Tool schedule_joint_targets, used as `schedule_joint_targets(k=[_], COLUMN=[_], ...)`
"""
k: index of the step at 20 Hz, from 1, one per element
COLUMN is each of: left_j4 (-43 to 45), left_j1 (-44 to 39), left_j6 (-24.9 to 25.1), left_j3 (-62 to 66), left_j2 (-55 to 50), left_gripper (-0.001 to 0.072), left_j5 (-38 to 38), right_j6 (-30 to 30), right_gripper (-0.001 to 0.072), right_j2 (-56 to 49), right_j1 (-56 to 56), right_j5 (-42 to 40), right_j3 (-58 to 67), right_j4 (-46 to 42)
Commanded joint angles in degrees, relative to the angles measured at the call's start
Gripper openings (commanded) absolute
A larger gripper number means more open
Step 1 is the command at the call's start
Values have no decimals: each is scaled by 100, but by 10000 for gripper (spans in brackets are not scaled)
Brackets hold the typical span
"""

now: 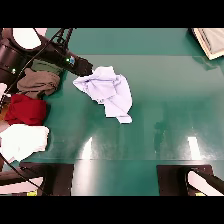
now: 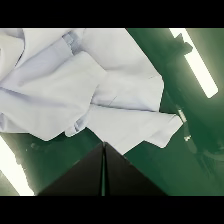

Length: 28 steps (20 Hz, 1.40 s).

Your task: Fold the shirts.

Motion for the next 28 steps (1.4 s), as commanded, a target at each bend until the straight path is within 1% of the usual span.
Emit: schedule_joint_targets(k=[1,16,21,22,23,24,26,27,28], left_j4=[0,-20,-330,-205,63,378,1091,1287,1257], left_j1=[0,0,0,0,0,0,55,111,197], left_j6=[2,0,4,2,-20,-186,-544,-686,-717], left_j3=[0,0,-2,-2,-4,-4,-4,-7,-4], left_j2=[2,2,2,2,-7,-46,-282,-496,-737], left_gripper=[27,27,29,162,510,595,596,596,596], left_j5=[2,2,79,236,448,662,874,857,824], right_j6=[0,0,0,0,0,2,2,2,0], right_gripper=[16,16,16,16,16,16,16,16,16], right_j2=[2,4,2,2,4,2,4,2,2], right_j1=[4,4,4,4,7,7,4,7,7], right_j5=[2,2,2,4,4,7,24,66,85], right_j3=[7,4,4,7,4,4,4,4,2], right_j4=[0,2,13,11,13,15,13,17,15])
